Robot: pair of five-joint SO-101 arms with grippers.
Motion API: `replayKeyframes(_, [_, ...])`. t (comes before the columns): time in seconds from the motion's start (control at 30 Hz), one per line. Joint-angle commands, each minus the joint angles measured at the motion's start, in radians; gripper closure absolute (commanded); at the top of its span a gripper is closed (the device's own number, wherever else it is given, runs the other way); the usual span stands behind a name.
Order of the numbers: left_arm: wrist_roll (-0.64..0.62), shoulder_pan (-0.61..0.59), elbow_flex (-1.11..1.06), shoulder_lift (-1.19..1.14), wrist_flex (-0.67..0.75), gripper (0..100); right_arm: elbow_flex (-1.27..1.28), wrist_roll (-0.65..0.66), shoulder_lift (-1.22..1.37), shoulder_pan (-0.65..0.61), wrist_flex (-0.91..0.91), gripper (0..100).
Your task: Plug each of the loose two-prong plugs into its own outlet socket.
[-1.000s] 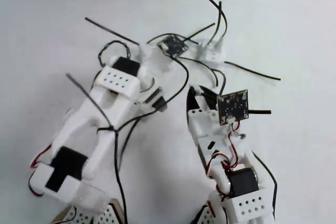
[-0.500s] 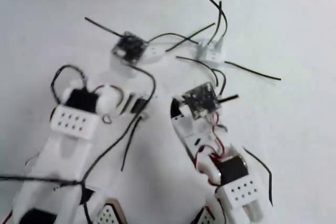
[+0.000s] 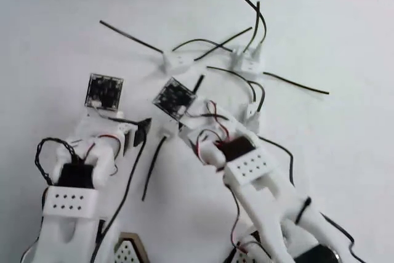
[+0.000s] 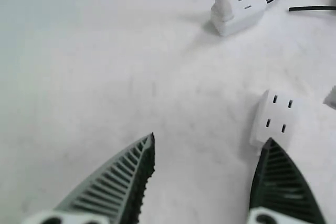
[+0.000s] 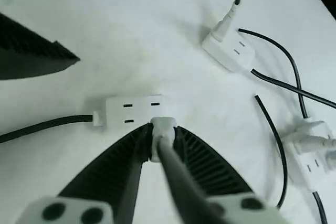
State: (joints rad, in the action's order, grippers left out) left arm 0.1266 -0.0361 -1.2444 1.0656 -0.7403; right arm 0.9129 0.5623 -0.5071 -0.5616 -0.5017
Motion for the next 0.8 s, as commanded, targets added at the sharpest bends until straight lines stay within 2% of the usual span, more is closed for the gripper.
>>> replayKeyframes(0.0, [-0.011,0.001,-0.031,0.091,0.026,69,-0.155,0.035,0.137,-0.008,0.022,98.1])
replayKeyframes(0.23, [-0.003,-0.001,-0.049,0.142,0.026,76,-0.315,0.038,0.367,-0.019,0.022,98.1])
replayKeyframes(0.33, [-0.002,-0.001,-0.049,0.143,0.026,76,-0.348,0.038,0.427,-0.024,0.022,98.1])
replayKeyframes(0.77, [-0.002,0.001,-0.051,0.143,0.026,75,-0.35,0.031,0.464,-0.031,0.012,98.1])
